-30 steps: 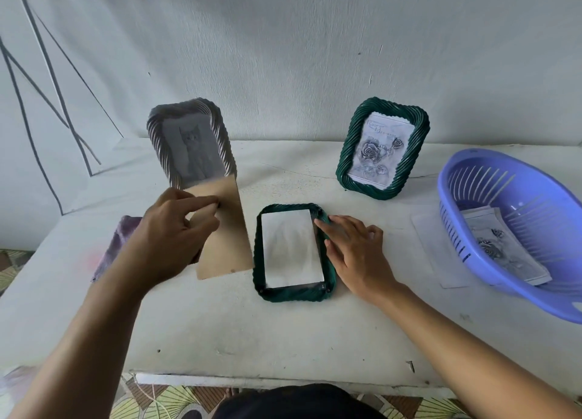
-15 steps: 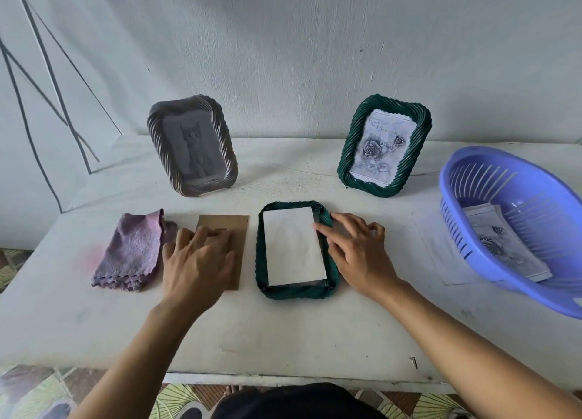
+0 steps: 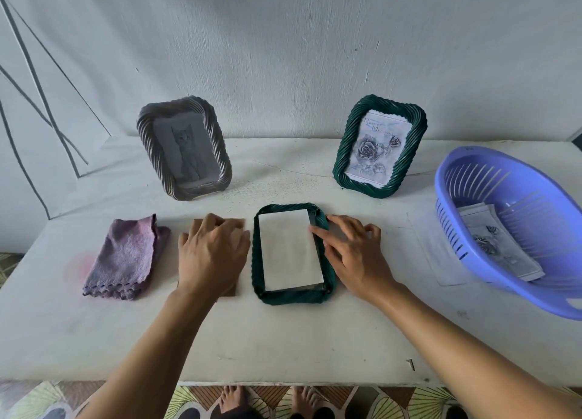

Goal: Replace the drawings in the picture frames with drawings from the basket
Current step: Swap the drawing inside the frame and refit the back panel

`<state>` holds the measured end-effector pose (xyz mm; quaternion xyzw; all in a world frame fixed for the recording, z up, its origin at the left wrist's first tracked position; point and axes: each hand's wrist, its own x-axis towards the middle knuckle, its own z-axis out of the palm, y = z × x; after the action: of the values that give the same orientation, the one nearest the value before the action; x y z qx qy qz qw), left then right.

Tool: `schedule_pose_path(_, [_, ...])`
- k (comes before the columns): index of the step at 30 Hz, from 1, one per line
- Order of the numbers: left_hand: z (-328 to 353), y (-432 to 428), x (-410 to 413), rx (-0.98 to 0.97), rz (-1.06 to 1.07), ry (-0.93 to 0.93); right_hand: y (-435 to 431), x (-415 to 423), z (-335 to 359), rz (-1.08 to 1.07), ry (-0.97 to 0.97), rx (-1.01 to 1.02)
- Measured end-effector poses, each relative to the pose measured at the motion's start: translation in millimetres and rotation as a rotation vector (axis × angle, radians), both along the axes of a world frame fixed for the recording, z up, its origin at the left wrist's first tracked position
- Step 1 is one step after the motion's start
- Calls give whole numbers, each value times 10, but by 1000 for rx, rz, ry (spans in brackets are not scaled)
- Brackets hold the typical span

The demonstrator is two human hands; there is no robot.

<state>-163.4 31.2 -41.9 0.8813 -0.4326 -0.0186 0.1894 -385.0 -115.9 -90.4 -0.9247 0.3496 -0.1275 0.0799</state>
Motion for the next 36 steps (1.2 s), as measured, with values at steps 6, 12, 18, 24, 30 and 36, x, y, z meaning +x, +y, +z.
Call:
schedule_pose_path(6, [-29,-188,-118,13,-152,22,-25,-6,13,13,10,15])
schedule_pose_path(12, [-114,-278,-61,108,-211,72,-27,-8,16,17,-20,21])
schedule_pose_path(18, [-64,-393,38,185,-248,85,-10,-21,12,16,-28,27])
schedule_pose_path(24, [17,-512,131,288,-298,99,-11,-24,1,9,-35,28])
schedule_pose_path(30, [14,-519,173,161,-347,85,-28,2,11,-17,-78,95])
schedule_pose_path(36, [-72,-426,78,-67,-412,17,-53,42,23,-46,-159,183])
